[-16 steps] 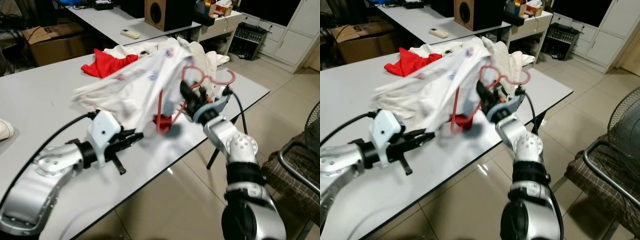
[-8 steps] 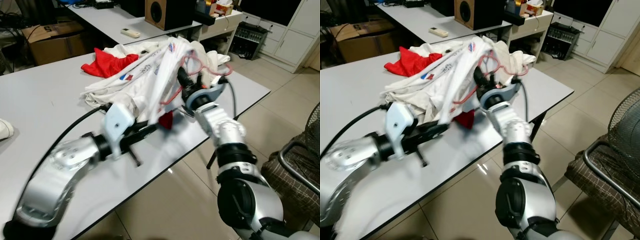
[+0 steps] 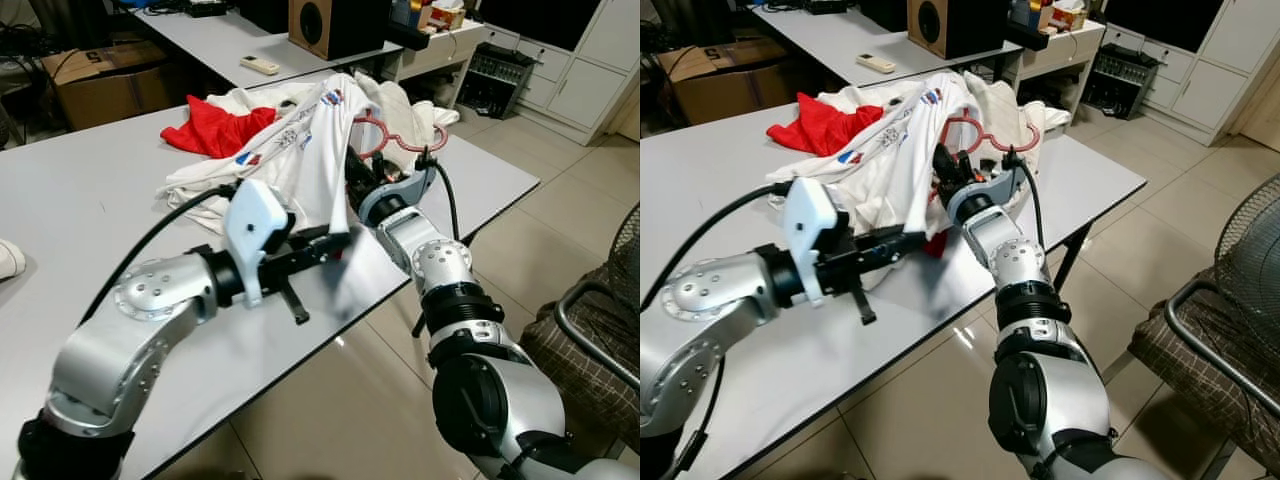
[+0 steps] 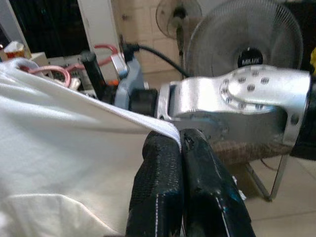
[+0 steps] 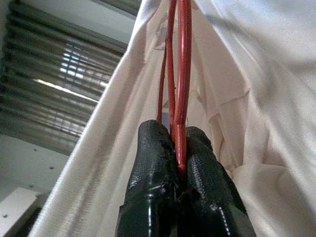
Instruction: Hang hanger
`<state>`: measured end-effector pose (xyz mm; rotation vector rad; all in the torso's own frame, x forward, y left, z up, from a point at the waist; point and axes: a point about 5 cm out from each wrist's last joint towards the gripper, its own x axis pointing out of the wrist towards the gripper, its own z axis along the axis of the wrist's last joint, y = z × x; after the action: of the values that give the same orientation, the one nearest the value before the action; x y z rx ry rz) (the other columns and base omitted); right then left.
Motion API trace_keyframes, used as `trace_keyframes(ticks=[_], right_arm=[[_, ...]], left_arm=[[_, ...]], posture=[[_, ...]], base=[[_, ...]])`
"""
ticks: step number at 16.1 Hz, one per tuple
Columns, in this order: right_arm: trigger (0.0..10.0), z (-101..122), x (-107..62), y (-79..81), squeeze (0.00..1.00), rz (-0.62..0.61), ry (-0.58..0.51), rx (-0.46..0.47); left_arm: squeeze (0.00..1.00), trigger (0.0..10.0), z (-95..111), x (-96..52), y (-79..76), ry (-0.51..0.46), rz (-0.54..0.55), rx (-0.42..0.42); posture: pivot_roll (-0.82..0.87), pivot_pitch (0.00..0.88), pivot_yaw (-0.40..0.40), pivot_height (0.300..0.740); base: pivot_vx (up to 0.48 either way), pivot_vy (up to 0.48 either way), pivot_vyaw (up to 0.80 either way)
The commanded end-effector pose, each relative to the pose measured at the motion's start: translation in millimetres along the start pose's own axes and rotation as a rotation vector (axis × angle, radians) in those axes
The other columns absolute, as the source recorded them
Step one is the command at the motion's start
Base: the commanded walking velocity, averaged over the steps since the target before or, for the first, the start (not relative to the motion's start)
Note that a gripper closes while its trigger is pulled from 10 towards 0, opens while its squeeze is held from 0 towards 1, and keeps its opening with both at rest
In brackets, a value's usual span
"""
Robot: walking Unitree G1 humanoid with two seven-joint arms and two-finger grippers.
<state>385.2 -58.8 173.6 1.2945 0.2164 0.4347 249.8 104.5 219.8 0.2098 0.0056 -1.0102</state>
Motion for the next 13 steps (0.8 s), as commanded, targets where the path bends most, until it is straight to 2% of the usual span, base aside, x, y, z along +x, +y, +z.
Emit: trace_keyframes(ticks=[1, 2, 3, 7, 13], right_arm=[[10.0, -21.8, 12.1, 26.0, 0.0, 0.082, 0.039, 0.059], [10.0, -21.4, 12.2, 27.4, 0.0, 0.088, 0.042, 0.064], [10.0, -18.4, 12.5, 30.3, 0.0, 0.103, 0.041, 0.094], [10.0, -16.8, 14.7, 35.4, 0.0, 0.13, 0.046, 0.107], [10.0, -13.5, 14.4, 37.2, 0.0, 0.145, 0.042, 0.097]], left_arm=[[0.0, 10.0, -4.2, 7.7, -0.9, 0.036, 0.014, 0.011], [0.0, 10.0, -5.0, 10.2, 2.0, 0.033, 0.034, -0.013], [1.0, 10.0, -0.3, 13.4, 4.8, 0.006, 0.042, -0.063], [1.0, 10.0, -1.0, 11.2, -6.5, 0.018, -0.034, -0.096], [1.0, 10.0, -9.4, 5.8, -7.3, 0.085, -0.047, -0.099]], posture=[[-0.09, 0.0, -0.062, 0.74], [-0.09, 0.0, -0.062, 0.74], [-0.09, 0.0, -0.062, 0.74], [-0.08, 0.0, -0.071, 0.74], [-0.08, 0.0, -0.069, 0.74]], base=[[0.0, 0.0, 0.0], [0.0, 0.0, 0.0], [0.0, 0.0, 0.0], [0.0, 0.0, 0.0], [0.0, 0.0, 0.0]])
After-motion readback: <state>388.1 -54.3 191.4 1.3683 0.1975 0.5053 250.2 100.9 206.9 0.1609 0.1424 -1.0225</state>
